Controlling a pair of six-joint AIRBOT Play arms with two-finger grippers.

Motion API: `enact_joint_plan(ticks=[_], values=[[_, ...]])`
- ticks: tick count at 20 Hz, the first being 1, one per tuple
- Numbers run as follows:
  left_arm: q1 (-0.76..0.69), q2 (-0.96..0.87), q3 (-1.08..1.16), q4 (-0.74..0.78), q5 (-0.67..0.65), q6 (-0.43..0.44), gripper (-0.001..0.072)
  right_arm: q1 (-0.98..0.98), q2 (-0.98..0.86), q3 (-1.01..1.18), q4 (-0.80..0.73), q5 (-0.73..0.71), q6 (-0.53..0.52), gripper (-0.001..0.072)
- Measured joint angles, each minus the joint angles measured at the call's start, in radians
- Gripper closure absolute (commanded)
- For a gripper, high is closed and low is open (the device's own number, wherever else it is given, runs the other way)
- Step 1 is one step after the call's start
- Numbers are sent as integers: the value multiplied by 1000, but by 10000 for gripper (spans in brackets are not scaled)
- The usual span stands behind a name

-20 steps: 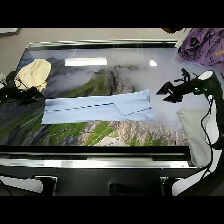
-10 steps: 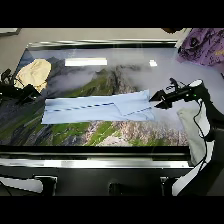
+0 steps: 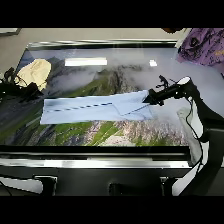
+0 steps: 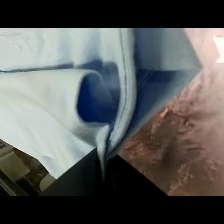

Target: Fold the clothes and pants, and hang the long-sleeved shirts on hangers.

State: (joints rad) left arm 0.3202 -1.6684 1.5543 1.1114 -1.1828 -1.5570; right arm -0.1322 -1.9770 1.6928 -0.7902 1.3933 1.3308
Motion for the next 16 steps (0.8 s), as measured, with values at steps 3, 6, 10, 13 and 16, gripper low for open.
enact_joint_plan(ticks=[3, 6, 10, 13, 16], values=[[-101, -15, 0, -60, 29, -18, 686, 5, 115, 0, -114, 21, 111, 679], [-250, -48, 0, -110, 66, -54, 686, 6, 241, 0, -244, 40, 209, 679], [-488, -111, 10, -228, 174, -89, 687, 7, 382, 0, -394, 70, 300, 679], [-663, -184, 59, -329, 259, -112, 687, 7, 458, 2, -473, 98, 330, 679], [-812, -288, 158, -386, 309, -164, 687, 7, 510, 2, -521, 120, 346, 679]])
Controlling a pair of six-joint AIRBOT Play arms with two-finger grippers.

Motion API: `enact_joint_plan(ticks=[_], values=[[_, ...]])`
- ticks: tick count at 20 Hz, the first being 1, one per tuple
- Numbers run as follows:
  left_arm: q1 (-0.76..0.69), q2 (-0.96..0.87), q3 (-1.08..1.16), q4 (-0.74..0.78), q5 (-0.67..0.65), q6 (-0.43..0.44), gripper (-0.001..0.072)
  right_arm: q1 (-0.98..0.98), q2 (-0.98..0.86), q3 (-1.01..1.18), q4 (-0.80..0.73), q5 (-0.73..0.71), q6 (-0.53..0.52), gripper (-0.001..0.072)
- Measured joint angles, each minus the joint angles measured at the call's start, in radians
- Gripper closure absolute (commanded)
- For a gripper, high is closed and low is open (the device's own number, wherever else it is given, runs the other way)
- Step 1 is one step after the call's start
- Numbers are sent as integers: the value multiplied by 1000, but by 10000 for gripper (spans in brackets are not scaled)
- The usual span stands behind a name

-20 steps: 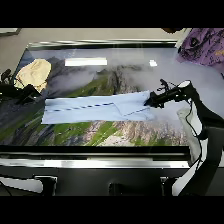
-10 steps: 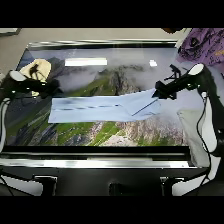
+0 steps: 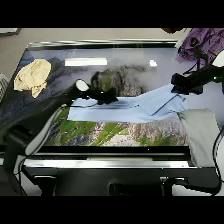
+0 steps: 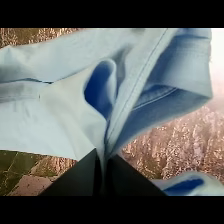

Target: Fold the clothes and pants, and hang the long-sleeved shirts on hangers.

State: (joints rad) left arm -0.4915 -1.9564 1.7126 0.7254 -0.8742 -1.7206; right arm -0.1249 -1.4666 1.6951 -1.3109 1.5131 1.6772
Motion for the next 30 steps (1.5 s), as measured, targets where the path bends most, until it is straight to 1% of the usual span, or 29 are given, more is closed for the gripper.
enact_joint_plan(ticks=[3, 7, 13, 15, 17, 20, 23, 25, 28, 30], values=[[-111, -112, 114, -45, 33, -61, 686, 0, 36, 0, -33, 19, 4, 678], [-198, -217, 211, -122, 110, -120, 687, 0, 68, 6, -104, 33, 8, 678], [-250, -281, 246, -207, 230, -158, 687, 0, 79, 58, -168, 19, 11, 678], [-251, -288, 249, -227, 248, -161, 688, 0, 80, 80, -178, 13, 11, 678], [-230, -285, 250, -233, 234, -161, 689, -2, 80, 92, -186, 11, 11, 678], [-154, -235, 251, -175, 145, -163, 689, -2, 80, 100, -185, 19, 27, 678], [-35, -133, 251, -29, 2, -164, 688, 8, 80, 103, -86, 13, 77, 679], [65, -42, 251, 109, -121, -164, 687, 47, 79, 104, -26, -16, 133, 679], [220, 89, 252, 286, -296, -163, 686, 163, 69, 104, 23, -73, 245, 679], [327, 165, 252, 361, -391, -144, 686, 261, 48, 104, 29, -118, 327, 679]])
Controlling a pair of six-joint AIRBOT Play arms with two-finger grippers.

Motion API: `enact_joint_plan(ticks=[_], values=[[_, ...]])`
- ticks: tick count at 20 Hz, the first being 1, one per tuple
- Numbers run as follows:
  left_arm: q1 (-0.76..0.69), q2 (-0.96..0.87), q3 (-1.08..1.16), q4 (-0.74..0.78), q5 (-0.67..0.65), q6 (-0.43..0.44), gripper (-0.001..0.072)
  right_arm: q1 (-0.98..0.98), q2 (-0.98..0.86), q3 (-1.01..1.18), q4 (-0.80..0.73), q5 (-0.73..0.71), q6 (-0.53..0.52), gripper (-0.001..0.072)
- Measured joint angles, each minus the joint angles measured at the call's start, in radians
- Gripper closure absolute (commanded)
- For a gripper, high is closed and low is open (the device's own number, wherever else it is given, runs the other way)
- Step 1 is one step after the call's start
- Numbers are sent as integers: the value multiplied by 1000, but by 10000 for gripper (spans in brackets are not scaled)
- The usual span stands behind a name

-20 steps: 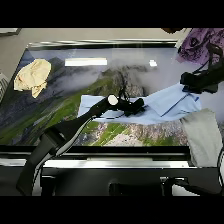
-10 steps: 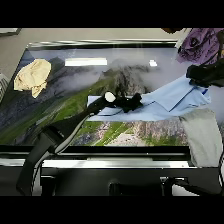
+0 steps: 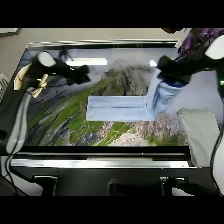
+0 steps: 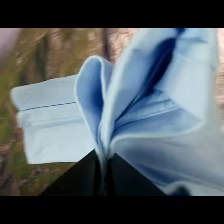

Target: Fold the clothes and pants, and hang the long-sleeved shirts on hangers.

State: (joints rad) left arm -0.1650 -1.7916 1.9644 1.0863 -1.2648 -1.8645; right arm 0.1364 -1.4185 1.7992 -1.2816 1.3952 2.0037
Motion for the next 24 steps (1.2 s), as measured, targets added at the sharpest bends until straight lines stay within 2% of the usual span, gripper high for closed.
enact_joint_plan(ticks=[5, 11, 18, 24], values=[[232, 117, 0, 78, -156, 33, 686, 253, -103, 0, 0, -165, 200, 679], [357, 156, 0, 95, -215, 63, 686, 449, -278, 0, 0, -378, 374, 679], [379, 160, 0, 102, -225, 85, 686, 525, -426, 0, 51, -543, 426, 675], [380, 160, 0, 103, -228, 93, 686, 525, -470, 0, 101, -678, 437, 676]])
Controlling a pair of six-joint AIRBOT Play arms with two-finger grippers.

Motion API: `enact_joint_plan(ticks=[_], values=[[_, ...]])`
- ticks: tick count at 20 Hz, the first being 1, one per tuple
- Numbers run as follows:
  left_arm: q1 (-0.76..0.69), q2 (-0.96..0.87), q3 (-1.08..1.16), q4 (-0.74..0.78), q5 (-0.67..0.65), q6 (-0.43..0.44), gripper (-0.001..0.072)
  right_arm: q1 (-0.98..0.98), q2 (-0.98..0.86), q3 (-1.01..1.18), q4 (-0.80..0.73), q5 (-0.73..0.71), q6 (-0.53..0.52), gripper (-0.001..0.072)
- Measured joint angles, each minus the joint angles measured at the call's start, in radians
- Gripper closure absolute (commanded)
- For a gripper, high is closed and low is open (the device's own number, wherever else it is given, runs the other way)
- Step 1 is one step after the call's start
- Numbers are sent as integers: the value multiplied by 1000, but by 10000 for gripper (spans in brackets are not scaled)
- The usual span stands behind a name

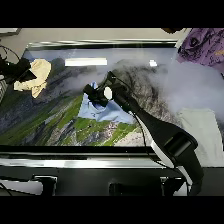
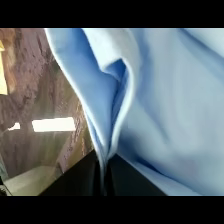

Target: Fold the clothes and pants, and hang the long-sleeved shirts on hangers.

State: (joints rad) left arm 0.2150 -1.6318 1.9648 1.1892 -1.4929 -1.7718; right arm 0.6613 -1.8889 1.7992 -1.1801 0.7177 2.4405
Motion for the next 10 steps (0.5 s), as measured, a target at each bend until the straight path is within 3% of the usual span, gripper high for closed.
enact_joint_plan(ticks=[10], values=[[-26, 0, 0, 1, -20, 3, 686, -56, 75, 0, -85, -28, 6, 676]])
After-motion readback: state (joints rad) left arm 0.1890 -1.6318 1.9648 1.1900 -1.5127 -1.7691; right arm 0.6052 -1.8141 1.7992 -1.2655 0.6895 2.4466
